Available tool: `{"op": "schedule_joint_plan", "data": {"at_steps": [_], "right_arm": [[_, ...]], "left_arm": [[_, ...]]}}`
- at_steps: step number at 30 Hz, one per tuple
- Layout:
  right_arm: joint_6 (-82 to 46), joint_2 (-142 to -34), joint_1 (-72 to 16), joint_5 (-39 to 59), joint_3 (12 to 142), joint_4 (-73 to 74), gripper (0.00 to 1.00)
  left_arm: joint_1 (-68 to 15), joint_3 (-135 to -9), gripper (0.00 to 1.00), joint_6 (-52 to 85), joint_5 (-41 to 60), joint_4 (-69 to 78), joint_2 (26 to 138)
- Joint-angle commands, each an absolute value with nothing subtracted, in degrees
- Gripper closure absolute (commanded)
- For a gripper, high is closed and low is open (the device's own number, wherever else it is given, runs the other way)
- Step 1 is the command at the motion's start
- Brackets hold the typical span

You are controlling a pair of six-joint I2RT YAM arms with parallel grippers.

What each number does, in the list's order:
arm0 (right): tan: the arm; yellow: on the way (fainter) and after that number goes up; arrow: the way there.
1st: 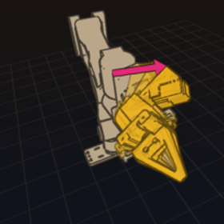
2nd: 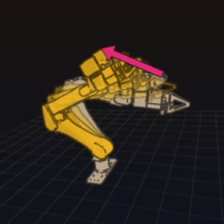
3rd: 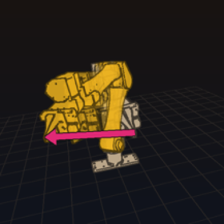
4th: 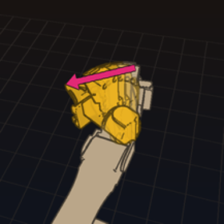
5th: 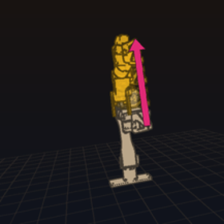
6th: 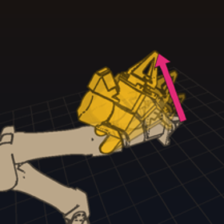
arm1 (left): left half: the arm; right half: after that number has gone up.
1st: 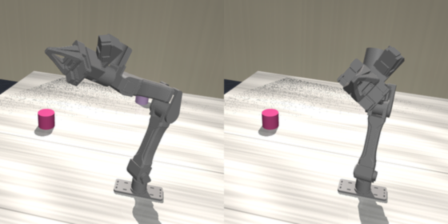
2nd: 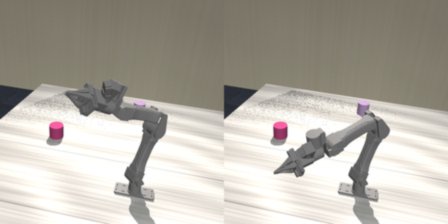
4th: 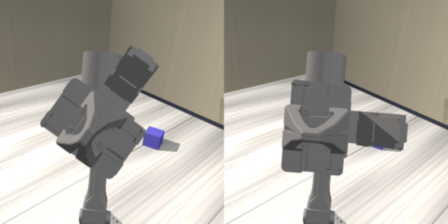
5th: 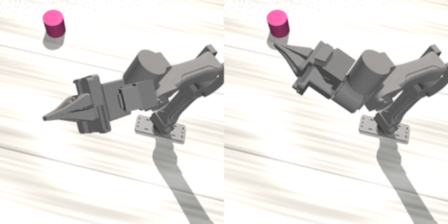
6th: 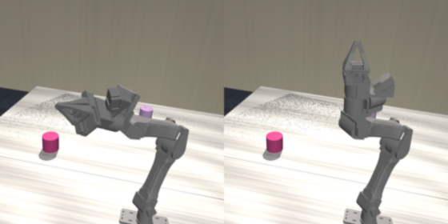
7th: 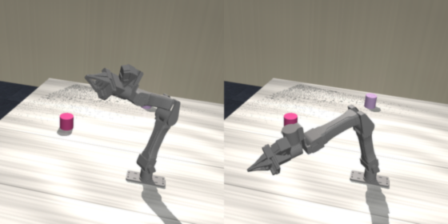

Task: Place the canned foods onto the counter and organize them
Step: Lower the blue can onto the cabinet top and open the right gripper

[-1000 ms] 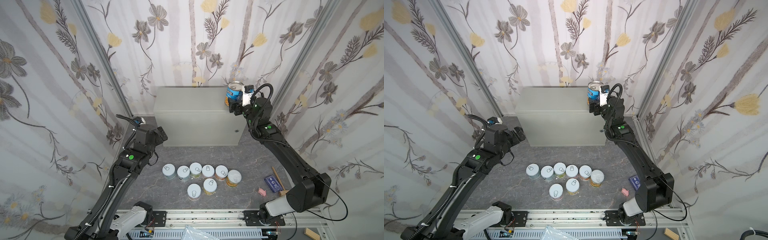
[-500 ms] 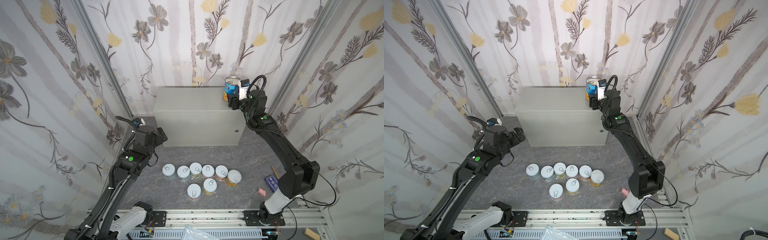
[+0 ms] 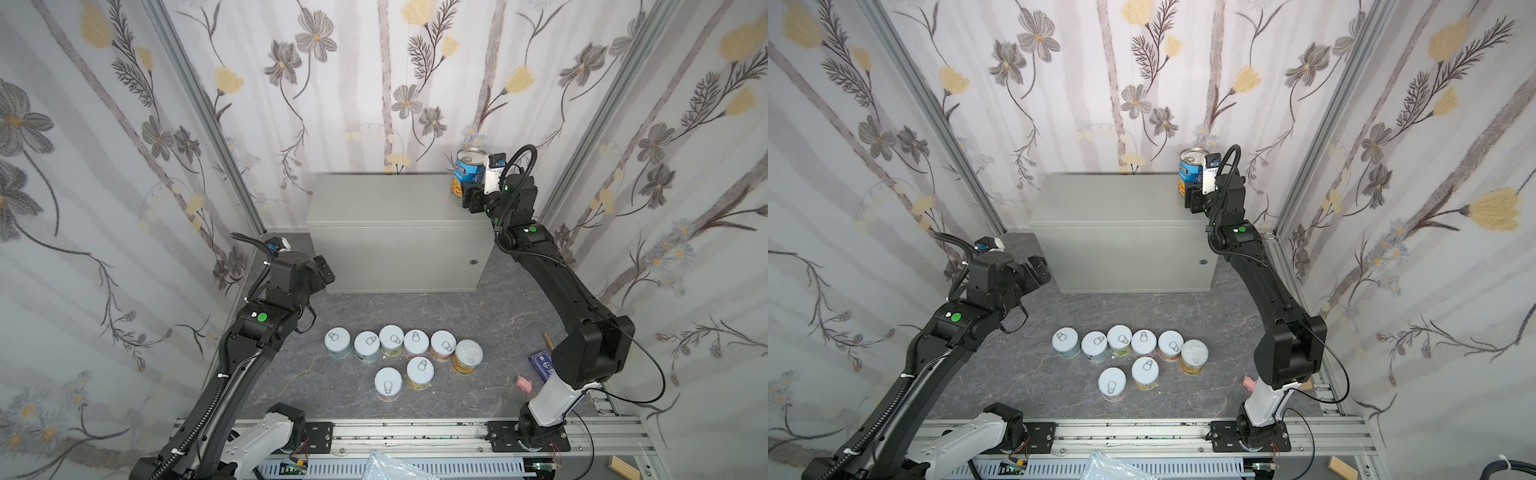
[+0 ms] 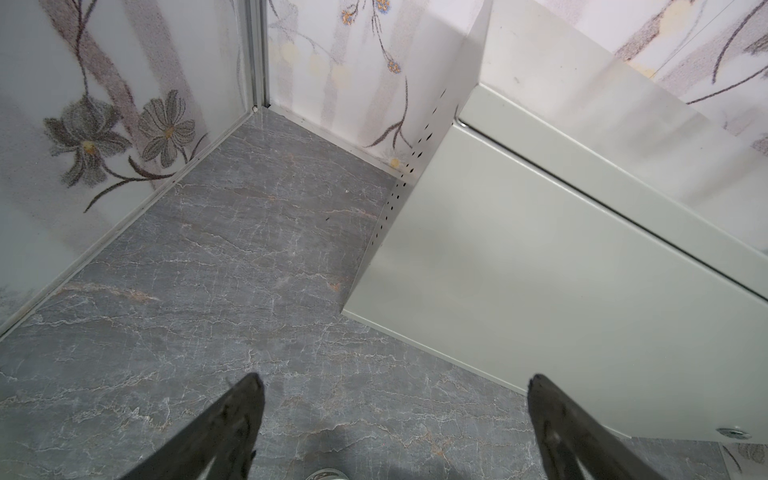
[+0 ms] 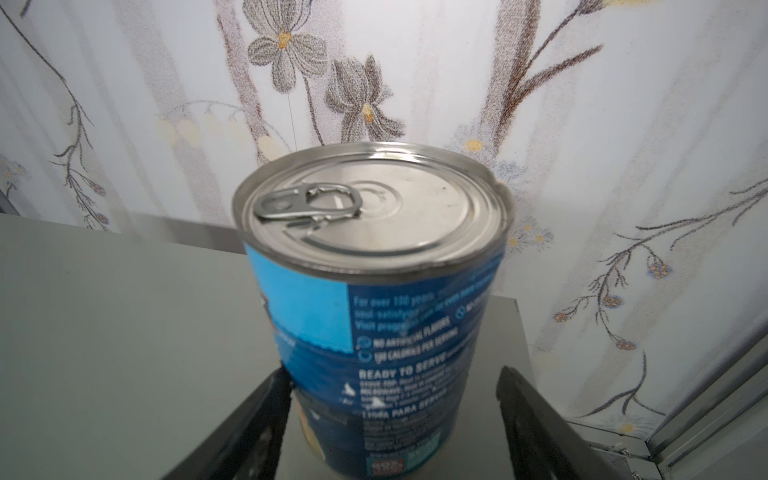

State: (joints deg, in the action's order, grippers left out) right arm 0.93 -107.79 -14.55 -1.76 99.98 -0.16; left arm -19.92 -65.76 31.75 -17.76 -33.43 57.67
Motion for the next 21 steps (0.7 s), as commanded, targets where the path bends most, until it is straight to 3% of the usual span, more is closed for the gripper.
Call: {"op": "schedule_joint_plan", "data": {"at_steps": [1, 21], "right_arm": [[0.4, -108.5, -14.2, -2.8, 101.2, 0.4, 0.21], [0.4, -110.2, -13.2, -1.9, 102.5, 0.7, 0.15]], "left_arm": [[-19.8, -65.5, 0.00, 32.5, -17.9, -31.9, 57.6], [-19.4, -65.0, 0.00, 32.6, -17.5, -32.1, 57.0]]}}
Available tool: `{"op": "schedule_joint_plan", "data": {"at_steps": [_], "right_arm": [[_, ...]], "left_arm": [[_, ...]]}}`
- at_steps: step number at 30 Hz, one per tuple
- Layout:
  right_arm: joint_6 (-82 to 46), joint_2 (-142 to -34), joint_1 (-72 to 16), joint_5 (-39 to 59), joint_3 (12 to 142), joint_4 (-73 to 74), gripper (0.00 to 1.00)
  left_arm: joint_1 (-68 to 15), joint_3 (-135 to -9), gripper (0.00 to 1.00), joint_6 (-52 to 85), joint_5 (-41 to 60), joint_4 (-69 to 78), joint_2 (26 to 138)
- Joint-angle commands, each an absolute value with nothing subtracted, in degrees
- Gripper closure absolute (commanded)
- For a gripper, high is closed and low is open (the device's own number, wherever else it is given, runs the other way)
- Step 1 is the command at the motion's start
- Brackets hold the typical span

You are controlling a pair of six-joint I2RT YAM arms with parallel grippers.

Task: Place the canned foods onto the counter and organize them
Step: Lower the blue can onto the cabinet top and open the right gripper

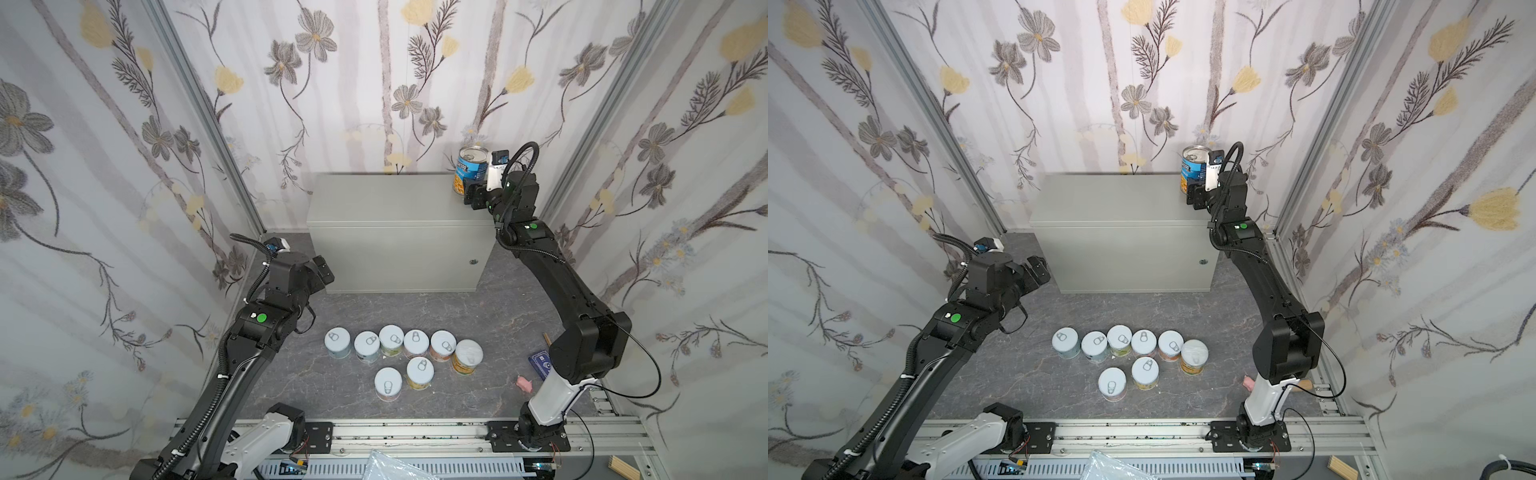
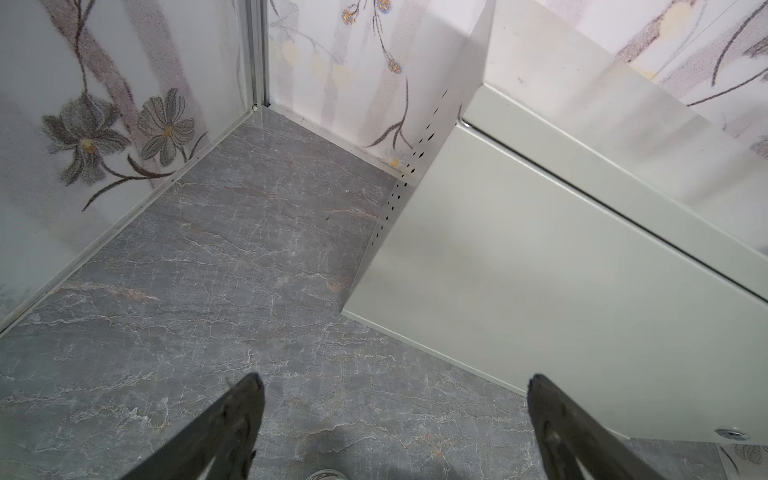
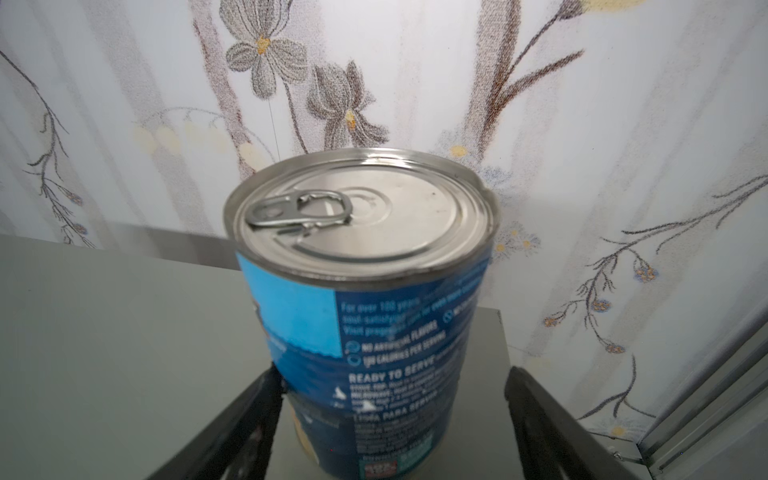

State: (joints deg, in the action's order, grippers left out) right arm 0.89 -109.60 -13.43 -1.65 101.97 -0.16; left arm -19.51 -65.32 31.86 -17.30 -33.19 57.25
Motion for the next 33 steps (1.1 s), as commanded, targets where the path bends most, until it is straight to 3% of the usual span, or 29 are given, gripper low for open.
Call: {"op": "schedule_joint_plan", "data": {"at_steps": [1, 19, 33], "right_arm": [[0.3, -110.4, -13.1, -1.7, 102.6, 0.9, 0.15], [1.4, -109.4, -13.2, 0.9, 103.3, -0.9, 0.12], [-6.9, -77.9, -13.3, 7.6, 71.0, -5.3, 0.00]], "left_arm": [[-19.5, -65.0, 0.00, 32.7, -17.4, -32.1, 57.0], [-19.2, -65.3, 0.00, 32.6, -16.0, -32.1, 57.8], [-19.2, -60.8, 0.00, 31.9, -17.2, -24.8, 56.6]]}}
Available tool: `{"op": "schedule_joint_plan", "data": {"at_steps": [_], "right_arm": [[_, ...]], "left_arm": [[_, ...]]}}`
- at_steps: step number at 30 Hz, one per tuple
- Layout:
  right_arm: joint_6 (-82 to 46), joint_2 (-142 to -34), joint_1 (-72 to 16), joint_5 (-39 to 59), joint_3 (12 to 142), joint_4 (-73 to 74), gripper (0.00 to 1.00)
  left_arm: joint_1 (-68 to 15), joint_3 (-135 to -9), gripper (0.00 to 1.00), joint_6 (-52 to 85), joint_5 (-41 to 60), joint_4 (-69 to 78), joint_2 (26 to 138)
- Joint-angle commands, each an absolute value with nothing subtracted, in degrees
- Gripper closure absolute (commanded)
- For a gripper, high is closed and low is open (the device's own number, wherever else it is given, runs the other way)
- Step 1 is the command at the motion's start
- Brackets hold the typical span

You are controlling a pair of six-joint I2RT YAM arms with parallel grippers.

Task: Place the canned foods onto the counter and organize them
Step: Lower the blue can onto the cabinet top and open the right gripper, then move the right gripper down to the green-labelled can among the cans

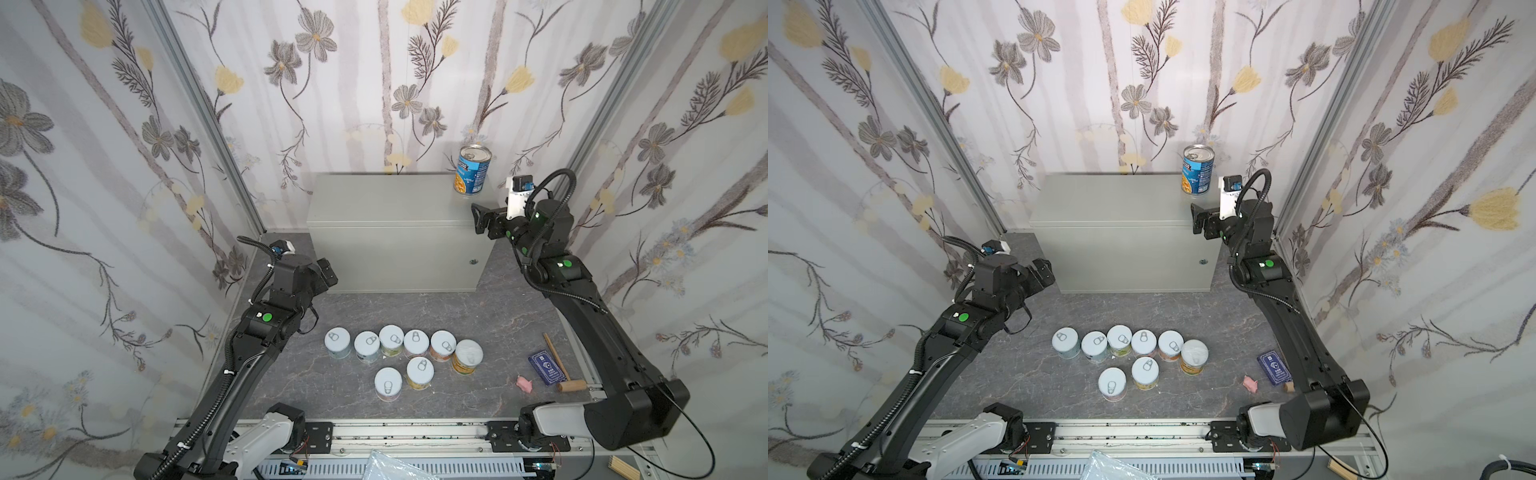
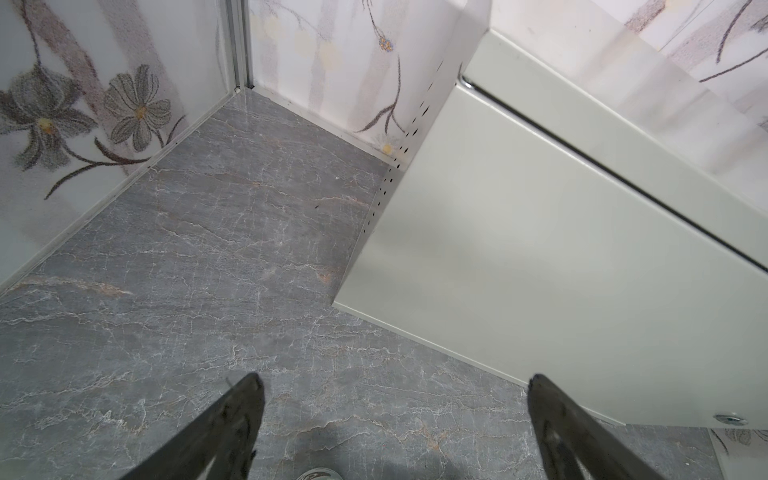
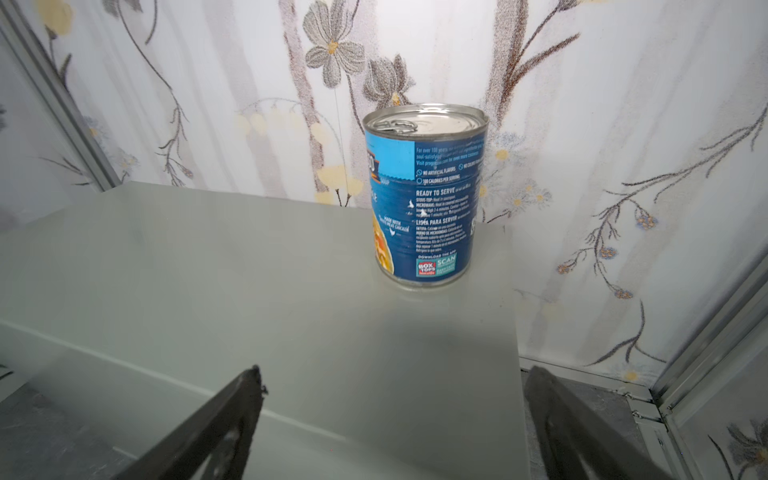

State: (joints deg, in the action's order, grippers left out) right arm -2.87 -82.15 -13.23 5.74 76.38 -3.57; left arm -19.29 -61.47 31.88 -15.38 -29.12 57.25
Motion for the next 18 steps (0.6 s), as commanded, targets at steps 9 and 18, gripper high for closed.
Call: {"op": "schedule_joint_plan", "data": {"at_steps": [9, 18], "right_arm": [[-24.2, -59.9, -13.7, 8.4, 54.2, -26.5, 0.00], [-31.2, -57.3, -15.5, 9.0, 47.4, -43.9, 0.00]], "left_arm": [[-19.3, -61.3, 0.00, 31.5, -8.8, -22.2, 58.2], [-19.3, -61.1, 0.00, 35.1, -1.7, -17.6, 60.6]]}}
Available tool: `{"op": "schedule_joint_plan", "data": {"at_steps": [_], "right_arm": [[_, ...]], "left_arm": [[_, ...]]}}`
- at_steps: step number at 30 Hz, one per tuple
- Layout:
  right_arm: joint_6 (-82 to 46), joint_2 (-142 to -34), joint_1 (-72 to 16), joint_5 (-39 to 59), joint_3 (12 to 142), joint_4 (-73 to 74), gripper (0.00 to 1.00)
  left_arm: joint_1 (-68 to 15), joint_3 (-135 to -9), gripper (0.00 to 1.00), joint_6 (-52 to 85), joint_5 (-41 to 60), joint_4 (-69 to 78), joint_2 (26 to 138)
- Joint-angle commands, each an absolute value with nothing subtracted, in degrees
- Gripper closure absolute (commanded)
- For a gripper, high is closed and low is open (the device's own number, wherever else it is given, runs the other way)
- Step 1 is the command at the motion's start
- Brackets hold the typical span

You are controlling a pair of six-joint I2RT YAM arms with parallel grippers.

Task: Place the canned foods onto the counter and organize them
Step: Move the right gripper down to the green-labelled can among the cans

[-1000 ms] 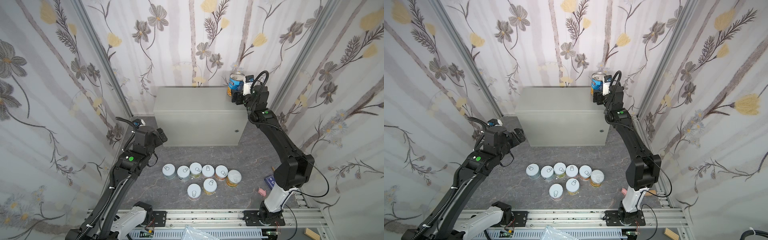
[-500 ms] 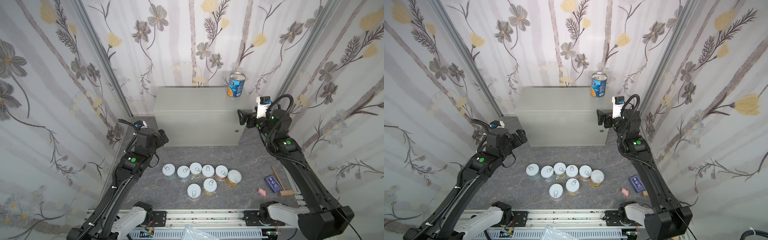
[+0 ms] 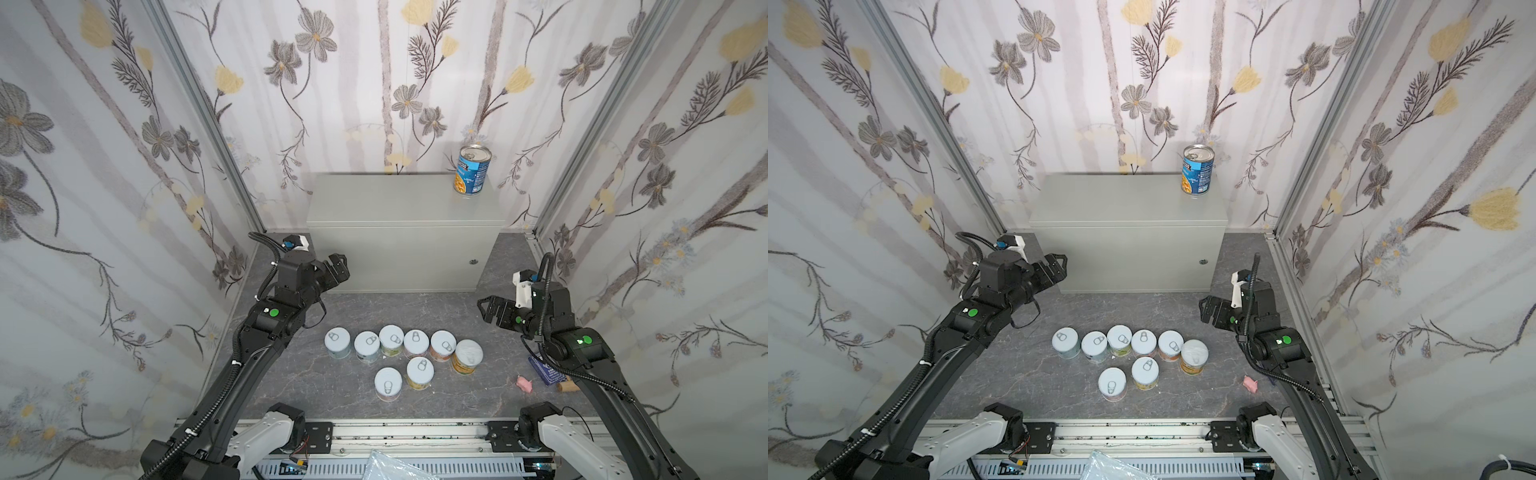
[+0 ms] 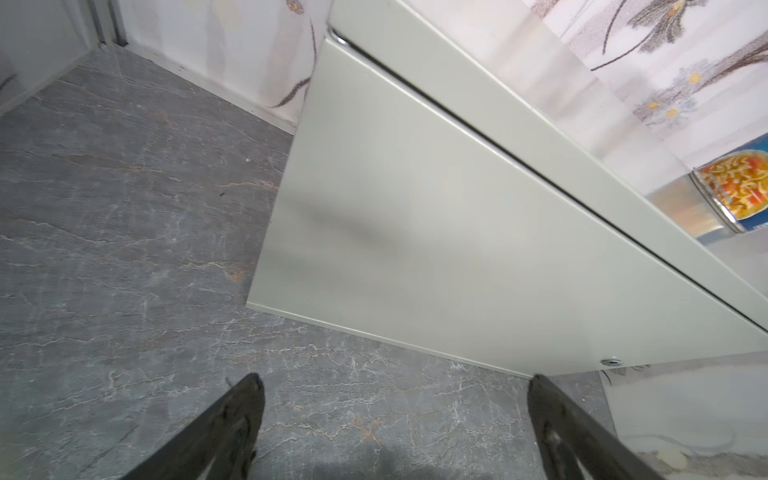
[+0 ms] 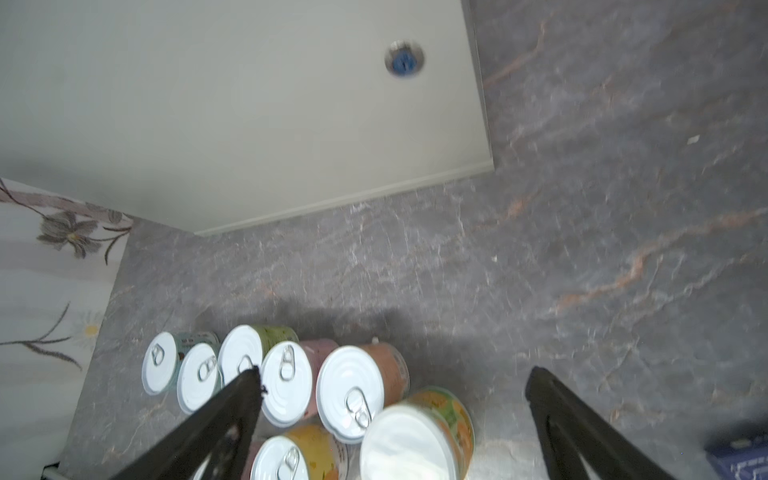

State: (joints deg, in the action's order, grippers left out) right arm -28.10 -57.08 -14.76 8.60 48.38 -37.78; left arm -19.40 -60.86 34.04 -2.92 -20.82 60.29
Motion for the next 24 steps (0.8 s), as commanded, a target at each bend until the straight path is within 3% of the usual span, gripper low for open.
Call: {"op": "schedule_joint_plan", "data": {"at_steps": [1, 9, 18, 24], "right_arm": [[-31.9, -57.3, -16.0, 7.8, 46.8, -44.6, 0.00], [-44.4, -54.1, -31.4, -1.6, 34.4, -35.8, 0.00], [-46.4, -50.5, -43.9, -8.1, 24.8, -22.7, 0.00], [-51.2, -51.0, -53.4, -22.1, 20.0, -19.3, 0.00]], "left_arm": [[-19.4, -61.1, 0.00, 35.1, -2.0, -17.6, 60.6], [-19.4, -60.9, 0.00, 34.7, -2.4, -17.8, 59.9], [-19.4, -60.3, 0.00, 34.7, -3.2, -18.4, 59.9], [-19.4, -59.9, 0.00, 33.9, -4.4, -19.5, 59.1]]}}
